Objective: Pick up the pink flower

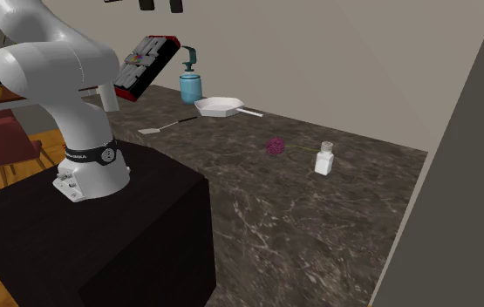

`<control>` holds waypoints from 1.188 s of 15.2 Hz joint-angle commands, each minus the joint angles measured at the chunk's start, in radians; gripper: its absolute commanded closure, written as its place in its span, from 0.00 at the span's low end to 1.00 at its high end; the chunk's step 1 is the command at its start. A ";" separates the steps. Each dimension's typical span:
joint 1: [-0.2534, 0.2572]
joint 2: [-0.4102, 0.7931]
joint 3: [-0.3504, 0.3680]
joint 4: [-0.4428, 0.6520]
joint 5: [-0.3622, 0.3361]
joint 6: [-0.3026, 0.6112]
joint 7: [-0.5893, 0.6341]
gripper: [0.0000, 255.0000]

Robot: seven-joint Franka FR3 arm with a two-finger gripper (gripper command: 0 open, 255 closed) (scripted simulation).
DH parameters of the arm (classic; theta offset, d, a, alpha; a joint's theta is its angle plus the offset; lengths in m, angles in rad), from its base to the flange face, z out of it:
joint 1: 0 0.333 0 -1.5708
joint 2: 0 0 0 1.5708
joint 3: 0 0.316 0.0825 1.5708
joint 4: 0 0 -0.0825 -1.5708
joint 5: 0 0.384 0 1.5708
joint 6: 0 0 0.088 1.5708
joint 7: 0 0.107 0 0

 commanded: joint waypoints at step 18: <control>0.093 0.466 0.220 0.013 0.119 0.364 0.183 0.00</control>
